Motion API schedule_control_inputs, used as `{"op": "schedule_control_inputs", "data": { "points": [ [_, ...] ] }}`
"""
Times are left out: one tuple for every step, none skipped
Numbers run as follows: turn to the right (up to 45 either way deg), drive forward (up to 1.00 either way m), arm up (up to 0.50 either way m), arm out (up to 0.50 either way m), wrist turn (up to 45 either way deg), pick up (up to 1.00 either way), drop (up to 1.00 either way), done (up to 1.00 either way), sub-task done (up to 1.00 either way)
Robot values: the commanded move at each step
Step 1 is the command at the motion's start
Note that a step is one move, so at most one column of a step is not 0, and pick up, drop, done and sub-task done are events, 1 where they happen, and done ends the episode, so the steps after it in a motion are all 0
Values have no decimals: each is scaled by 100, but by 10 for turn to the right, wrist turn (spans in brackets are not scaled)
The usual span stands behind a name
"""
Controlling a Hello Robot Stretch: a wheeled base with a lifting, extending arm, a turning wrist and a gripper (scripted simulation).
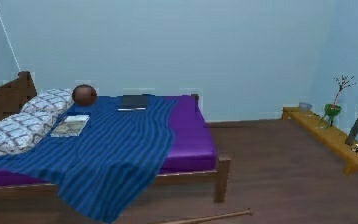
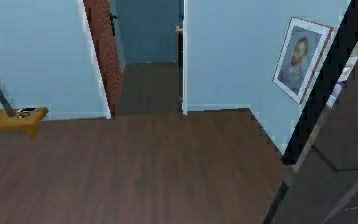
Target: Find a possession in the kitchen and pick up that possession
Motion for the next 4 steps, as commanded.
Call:
{"op": "schedule_control_inputs", "data": {
  "points": [
    [450, 0, 0, 0, 0, 0, 0, 0, 0],
    [270, 0, 0, 0, 0, 0, 0, 0, 0],
    [0, 35, 0, 0, 0, 0, 0, 0, 0],
    [210, 0, 0, 0, 0, 0, 0, 0, 0]
  ]
}}
